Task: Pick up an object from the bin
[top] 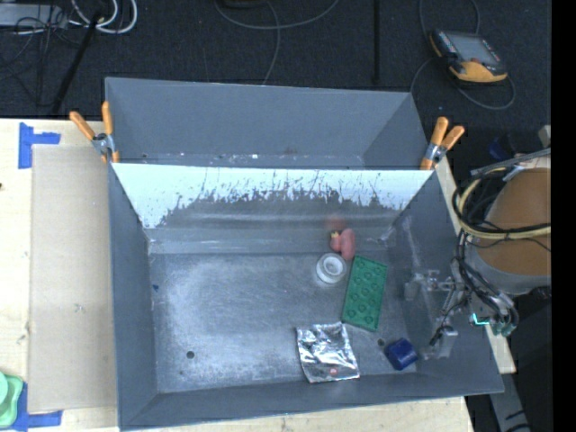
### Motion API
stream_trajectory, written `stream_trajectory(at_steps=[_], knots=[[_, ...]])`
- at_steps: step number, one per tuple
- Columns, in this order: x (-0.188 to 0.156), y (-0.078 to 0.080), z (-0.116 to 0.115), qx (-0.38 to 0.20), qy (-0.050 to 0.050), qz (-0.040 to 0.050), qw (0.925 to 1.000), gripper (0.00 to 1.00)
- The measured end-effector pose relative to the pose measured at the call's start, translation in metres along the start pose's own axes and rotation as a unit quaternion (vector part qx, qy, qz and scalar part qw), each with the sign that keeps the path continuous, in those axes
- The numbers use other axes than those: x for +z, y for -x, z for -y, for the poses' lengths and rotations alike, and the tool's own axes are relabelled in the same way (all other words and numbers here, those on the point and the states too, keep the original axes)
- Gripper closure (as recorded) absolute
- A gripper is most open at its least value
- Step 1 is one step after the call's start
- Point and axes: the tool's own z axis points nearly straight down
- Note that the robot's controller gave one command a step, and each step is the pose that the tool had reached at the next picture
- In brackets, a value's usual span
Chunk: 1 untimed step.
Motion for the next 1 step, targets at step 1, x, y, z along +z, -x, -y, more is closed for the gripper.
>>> stream_trajectory(at_steps=[1], knots=[[0.0615, 0.0222, -0.0385, 0.004, 0.0, 0.001, 1.0, 0.0]])
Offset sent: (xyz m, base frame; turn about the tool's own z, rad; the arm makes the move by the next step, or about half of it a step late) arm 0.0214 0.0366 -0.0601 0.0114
